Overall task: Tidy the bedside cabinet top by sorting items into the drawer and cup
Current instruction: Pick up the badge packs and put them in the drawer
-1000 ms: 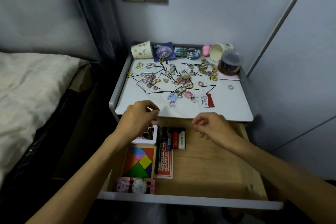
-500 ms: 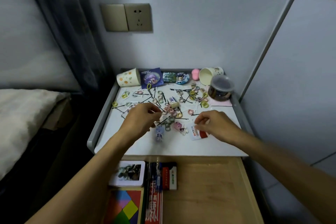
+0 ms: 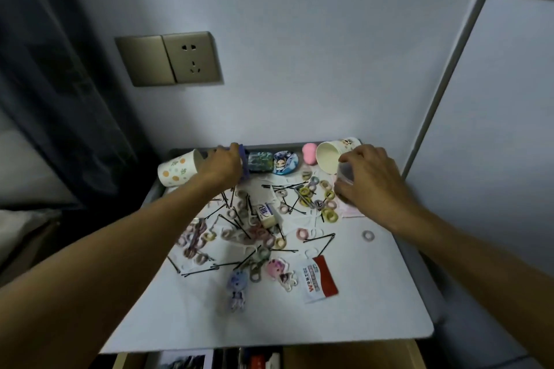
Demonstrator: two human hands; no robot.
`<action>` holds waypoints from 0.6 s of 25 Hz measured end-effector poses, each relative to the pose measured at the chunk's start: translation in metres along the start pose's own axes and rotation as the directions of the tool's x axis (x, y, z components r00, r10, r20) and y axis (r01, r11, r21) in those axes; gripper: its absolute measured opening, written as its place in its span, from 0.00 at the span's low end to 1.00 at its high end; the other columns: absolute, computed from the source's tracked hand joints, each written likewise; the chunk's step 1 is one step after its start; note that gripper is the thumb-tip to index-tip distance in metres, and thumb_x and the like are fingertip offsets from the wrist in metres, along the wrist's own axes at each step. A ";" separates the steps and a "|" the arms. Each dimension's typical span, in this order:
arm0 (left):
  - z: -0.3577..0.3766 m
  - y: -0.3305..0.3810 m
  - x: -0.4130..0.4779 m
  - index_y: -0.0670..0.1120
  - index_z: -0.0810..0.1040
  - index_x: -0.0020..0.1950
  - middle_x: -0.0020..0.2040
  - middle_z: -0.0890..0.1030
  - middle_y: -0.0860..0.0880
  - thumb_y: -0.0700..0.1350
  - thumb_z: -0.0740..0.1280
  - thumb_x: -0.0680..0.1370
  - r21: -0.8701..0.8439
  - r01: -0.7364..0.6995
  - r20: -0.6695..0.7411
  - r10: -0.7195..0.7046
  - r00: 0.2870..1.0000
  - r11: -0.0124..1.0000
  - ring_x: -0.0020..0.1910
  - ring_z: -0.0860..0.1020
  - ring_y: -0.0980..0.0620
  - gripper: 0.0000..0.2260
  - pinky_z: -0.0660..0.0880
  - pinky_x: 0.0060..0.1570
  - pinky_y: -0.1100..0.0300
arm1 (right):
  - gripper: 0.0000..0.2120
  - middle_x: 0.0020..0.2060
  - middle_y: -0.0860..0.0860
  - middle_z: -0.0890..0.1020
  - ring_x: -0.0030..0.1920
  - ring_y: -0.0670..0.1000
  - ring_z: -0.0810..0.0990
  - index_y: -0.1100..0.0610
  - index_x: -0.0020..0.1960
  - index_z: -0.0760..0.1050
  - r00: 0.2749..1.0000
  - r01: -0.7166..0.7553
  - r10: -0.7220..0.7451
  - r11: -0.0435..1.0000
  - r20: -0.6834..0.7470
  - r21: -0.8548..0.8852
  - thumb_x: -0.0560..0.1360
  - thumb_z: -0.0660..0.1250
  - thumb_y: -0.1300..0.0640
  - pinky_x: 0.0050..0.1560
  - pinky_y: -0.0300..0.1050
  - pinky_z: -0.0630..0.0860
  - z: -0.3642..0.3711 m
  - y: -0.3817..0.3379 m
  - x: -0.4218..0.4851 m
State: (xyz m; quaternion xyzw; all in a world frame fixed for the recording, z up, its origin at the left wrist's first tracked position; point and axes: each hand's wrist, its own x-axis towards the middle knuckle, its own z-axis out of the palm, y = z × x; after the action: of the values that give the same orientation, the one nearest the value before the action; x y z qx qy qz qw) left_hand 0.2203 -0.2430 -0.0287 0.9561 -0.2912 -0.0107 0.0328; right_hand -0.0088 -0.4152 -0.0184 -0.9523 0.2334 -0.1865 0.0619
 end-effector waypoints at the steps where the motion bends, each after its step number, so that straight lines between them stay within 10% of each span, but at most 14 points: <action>1: -0.002 -0.003 0.009 0.43 0.68 0.66 0.62 0.77 0.38 0.48 0.66 0.79 0.046 -0.039 0.057 0.036 0.998 0.998 0.61 0.74 0.36 0.19 0.68 0.59 0.45 | 0.23 0.63 0.53 0.73 0.64 0.55 0.68 0.54 0.65 0.74 1.000 0.028 -0.028 0.999 0.009 -0.035 0.73 0.70 0.48 0.66 0.50 0.66 0.004 0.001 0.002; 7: -0.009 -0.024 0.047 0.43 0.67 0.65 0.57 0.78 0.41 0.58 0.79 0.66 0.157 -0.166 0.230 0.127 0.965 0.974 0.53 0.77 0.41 0.35 0.75 0.47 0.51 | 0.16 0.60 0.51 0.76 0.60 0.53 0.71 0.53 0.62 0.75 0.963 0.258 -0.259 0.966 0.077 0.030 0.74 0.68 0.56 0.59 0.48 0.69 0.029 -0.033 0.035; 15: 0.002 -0.040 0.070 0.47 0.64 0.71 0.62 0.73 0.41 0.65 0.78 0.60 0.218 -0.212 0.123 0.189 0.974 0.953 0.58 0.74 0.40 0.47 0.70 0.54 0.49 | 0.17 0.61 0.58 0.74 0.61 0.60 0.74 0.59 0.64 0.72 0.933 0.133 -0.132 0.991 0.334 0.020 0.76 0.65 0.57 0.59 0.51 0.73 0.084 -0.065 0.109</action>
State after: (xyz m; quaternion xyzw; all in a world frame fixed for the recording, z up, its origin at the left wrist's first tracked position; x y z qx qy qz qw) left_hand 0.3009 -0.2488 -0.0340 0.9172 -0.3872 -0.0217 -0.0917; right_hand 0.1407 -0.4059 -0.0467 -0.9837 0.1553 -0.0255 0.0867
